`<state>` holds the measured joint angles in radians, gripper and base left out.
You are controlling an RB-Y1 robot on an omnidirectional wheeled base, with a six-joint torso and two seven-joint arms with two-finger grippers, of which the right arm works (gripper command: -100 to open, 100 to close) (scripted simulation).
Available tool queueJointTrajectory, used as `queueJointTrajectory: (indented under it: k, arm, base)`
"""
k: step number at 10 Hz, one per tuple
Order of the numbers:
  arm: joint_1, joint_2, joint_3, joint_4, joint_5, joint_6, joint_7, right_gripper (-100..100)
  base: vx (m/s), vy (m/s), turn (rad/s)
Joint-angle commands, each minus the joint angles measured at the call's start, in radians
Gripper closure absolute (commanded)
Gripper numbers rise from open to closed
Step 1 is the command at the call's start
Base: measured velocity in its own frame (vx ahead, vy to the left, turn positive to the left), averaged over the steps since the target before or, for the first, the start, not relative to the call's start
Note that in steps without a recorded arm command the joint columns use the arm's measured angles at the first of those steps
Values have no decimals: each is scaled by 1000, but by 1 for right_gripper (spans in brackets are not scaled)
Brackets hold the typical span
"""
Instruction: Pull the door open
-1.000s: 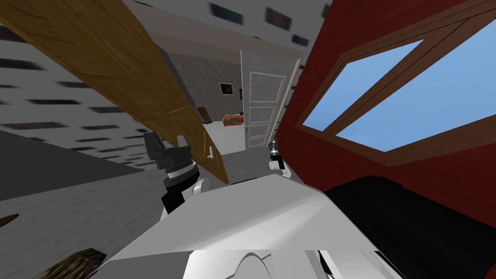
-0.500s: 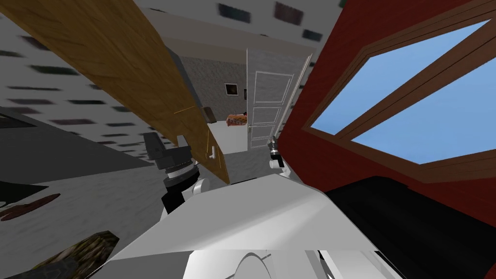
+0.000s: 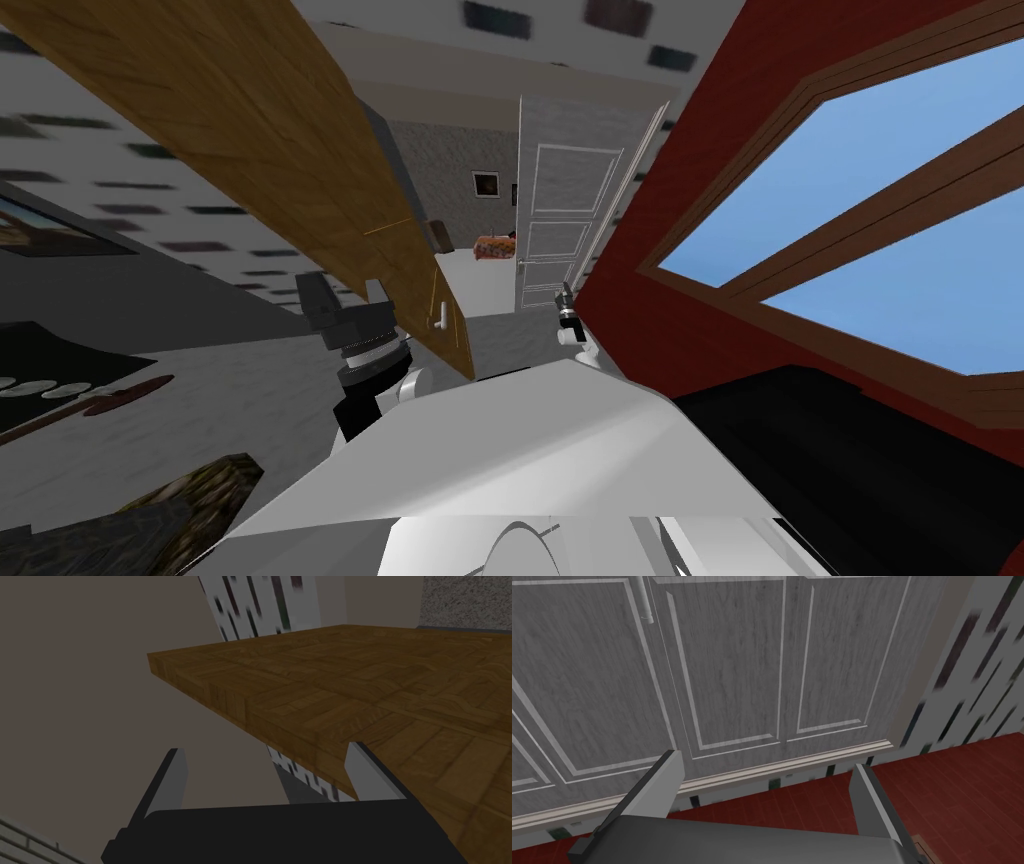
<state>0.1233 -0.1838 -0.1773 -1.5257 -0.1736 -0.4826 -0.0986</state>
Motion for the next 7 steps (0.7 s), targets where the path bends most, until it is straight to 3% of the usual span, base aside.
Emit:
queueJointTrajectory:
  k: [1,4,5,7]
  arm:
    - [-11,-10,-5,39,-3,-7,-2,-100]
    - [-54,-35,-25,120,-12,-13,2,-100]
    - [-54,-35,-25,130,-12,-13,2,-100]
    - [-97,-61,-44,204,-20,-18,7,-100]
  base:
    - [42,-23,74]
    - [42,-22,114]
    - [40,-17,65]
    - [61,-26,168]
